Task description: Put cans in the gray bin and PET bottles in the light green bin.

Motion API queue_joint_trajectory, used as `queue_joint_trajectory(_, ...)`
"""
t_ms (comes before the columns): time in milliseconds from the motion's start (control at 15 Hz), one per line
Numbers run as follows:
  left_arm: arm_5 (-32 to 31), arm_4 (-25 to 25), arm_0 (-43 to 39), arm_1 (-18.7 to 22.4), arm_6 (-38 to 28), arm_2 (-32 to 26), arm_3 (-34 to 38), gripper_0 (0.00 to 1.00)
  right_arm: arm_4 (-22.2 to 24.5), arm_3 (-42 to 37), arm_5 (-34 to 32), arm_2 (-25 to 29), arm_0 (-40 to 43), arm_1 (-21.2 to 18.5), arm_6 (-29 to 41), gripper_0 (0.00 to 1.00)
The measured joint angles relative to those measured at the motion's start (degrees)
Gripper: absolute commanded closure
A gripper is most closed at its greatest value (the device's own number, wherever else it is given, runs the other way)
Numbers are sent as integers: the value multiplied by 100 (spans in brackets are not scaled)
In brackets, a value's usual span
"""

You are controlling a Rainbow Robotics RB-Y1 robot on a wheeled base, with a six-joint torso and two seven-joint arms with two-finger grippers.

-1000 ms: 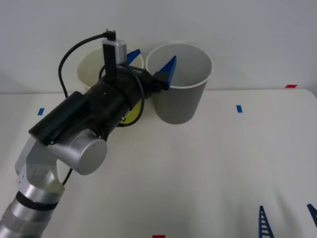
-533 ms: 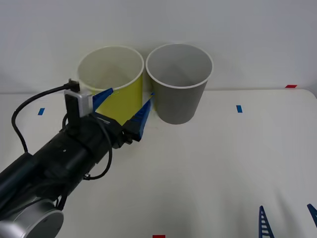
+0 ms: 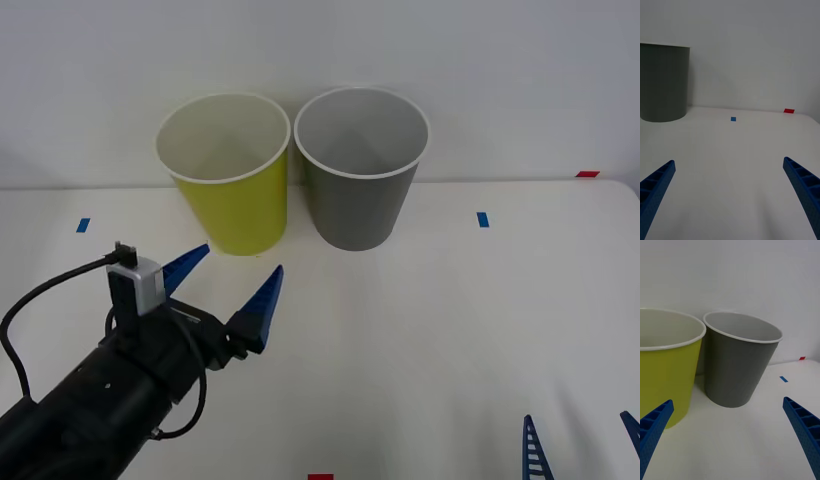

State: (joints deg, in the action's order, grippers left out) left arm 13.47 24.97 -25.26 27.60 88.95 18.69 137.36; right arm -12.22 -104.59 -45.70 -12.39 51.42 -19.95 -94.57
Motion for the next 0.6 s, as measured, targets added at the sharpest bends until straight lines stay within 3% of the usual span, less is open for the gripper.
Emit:
queue_joint_trajectory(200, -1422, -128, -265, 287, 42, 247, -571, 0, 0, 0, 0, 0, 0, 0, 0, 0)
queue_joint_trajectory(333, -2293, -485, -548, 427, 39, 367, -1143, 0, 0, 0, 0, 0, 0, 0, 0, 0)
queue_joint_trajectory(600, -3351, -987, -1108, 370, -29, 392, -1992, 0, 0, 0, 0, 0, 0, 0, 0, 0)
